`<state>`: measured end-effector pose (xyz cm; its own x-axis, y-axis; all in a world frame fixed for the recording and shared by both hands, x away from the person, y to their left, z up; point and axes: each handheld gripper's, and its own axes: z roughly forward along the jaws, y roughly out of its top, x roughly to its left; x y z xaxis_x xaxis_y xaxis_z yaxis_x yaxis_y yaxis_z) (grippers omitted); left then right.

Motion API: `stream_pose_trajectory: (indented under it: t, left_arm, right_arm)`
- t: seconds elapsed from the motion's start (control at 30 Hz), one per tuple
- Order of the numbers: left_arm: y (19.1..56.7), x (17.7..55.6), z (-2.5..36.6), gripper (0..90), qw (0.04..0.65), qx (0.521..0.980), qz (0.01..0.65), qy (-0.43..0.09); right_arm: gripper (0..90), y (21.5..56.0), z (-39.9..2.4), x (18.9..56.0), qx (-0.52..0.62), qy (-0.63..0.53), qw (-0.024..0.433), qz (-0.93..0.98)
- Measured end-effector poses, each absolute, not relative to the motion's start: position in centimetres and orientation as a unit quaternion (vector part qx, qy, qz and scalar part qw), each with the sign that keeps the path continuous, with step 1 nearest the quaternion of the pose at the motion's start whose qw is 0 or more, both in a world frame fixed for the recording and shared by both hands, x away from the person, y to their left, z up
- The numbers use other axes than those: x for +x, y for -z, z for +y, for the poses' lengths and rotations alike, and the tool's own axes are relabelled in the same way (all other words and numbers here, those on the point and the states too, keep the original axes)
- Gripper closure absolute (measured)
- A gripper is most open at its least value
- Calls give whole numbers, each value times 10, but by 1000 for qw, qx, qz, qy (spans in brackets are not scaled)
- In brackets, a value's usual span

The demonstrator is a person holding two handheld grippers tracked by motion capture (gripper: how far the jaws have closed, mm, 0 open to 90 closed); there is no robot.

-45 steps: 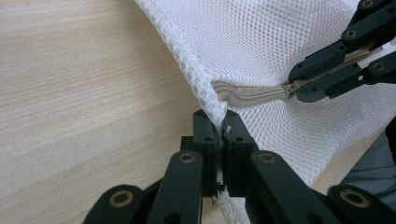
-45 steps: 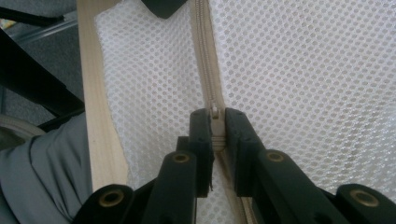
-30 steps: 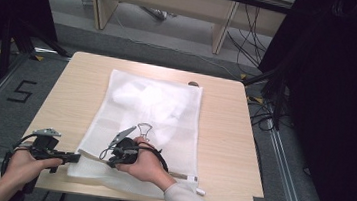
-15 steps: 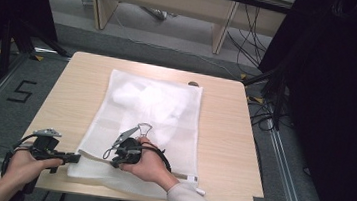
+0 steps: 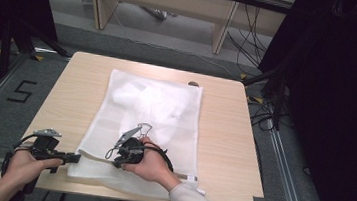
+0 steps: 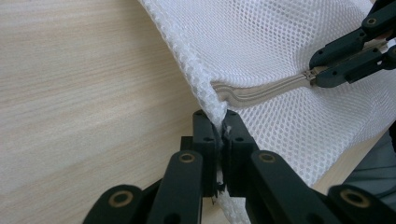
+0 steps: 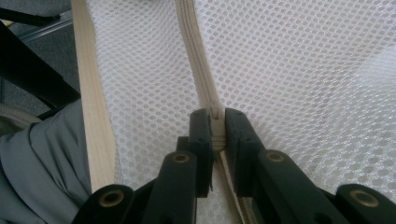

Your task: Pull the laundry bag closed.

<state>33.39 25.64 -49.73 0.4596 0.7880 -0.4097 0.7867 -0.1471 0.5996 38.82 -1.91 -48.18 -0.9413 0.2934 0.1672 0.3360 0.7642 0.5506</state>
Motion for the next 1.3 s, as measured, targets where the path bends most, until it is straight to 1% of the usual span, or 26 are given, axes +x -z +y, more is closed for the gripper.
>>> stream_pose_trajectory:
  t: [0.4,0.43,0.7,0.73,0.77,0.8,1.1,1.23,1.3]
  left_arm:
    - [497,334,257,853,396,758,518,0]
    - [497,334,256,852,395,758,520,-2]
    - [497,334,257,853,394,759,519,2]
    - [497,334,257,852,394,759,519,2]
    - [497,334,257,852,394,759,518,1]
    - [497,334,257,852,394,759,519,-1]
    - [498,334,257,852,395,756,522,3]
    - [498,334,257,852,393,757,521,2]
    - [498,334,257,852,393,758,521,2]
  right_arm:
    - [825,481,-23,389,-170,296,33,-939]
    - [825,482,-23,389,-171,300,39,-938]
    - [825,482,-28,390,-172,293,34,-940]
    - [825,482,-29,390,-173,293,44,-939]
    - [825,482,-29,390,-173,293,44,-939]
    - [825,482,-29,390,-171,295,37,-939]
    - [825,481,-32,389,-176,293,41,-939]
    - [825,482,-35,390,-173,291,35,-940]
    - [825,481,-36,390,-178,292,42,-939]
